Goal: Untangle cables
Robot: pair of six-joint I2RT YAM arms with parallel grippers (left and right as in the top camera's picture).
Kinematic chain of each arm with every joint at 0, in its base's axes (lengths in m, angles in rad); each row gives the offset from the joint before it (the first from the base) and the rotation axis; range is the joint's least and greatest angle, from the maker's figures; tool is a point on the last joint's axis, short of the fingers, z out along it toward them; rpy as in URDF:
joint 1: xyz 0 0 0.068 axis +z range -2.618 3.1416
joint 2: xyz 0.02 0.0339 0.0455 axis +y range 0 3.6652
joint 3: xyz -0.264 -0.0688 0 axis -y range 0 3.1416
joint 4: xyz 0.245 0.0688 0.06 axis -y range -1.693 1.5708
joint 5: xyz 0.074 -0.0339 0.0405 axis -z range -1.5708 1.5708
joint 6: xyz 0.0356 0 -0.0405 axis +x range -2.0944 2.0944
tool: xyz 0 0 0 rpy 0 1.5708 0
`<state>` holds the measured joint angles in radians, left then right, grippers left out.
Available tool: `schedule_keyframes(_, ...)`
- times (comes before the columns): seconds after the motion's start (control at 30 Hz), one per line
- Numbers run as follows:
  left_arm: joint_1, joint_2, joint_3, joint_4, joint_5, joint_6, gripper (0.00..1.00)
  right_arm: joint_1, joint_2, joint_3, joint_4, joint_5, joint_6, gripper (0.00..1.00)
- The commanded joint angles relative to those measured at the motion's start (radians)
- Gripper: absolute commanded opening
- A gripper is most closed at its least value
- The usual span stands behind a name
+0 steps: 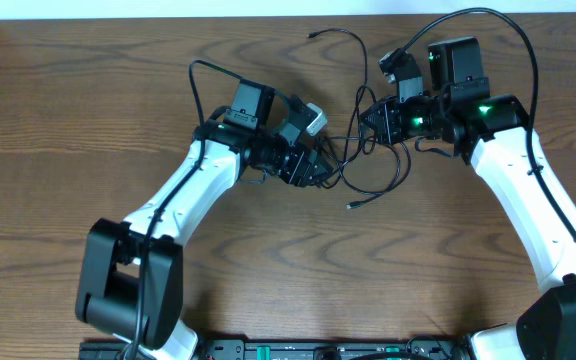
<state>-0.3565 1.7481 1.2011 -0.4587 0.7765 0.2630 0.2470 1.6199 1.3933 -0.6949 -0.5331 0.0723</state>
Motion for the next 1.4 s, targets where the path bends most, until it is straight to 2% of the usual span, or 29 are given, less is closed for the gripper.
schedule_keyframes(0.0, -0.002, 0.019, -0.008, 0.024, -0.01, 0.009, 0.61, -0.004, -0.021, 0.023, -0.002, -0.021, 0.009, 0.01)
schedule_keyframes(0.43, -0.017, 0.023, -0.008, 0.043, 0.0, 0.001, 0.6, -0.004, -0.021, 0.022, 0.003, -0.02, 0.009, 0.01)
schedule_keyframes(0.93, -0.115, 0.023, -0.008, 0.064, -0.003, -0.048, 0.59, -0.004, -0.021, 0.022, 0.002, -0.02, 0.009, 0.01)
schedule_keyframes(1.07, -0.121, 0.023, -0.008, 0.076, -0.005, -0.048, 0.56, -0.004, -0.021, 0.022, -0.001, -0.02, 0.009, 0.01)
schedule_keyframes(1.2, -0.121, 0.023, -0.008, 0.072, -0.063, -0.048, 0.53, -0.004, -0.021, 0.022, -0.005, -0.02, 0.009, 0.01)
schedule_keyframes(1.37, -0.121, 0.034, -0.008, 0.069, -0.159, -0.051, 0.57, -0.004, -0.021, 0.022, -0.006, -0.021, 0.009, 0.01)
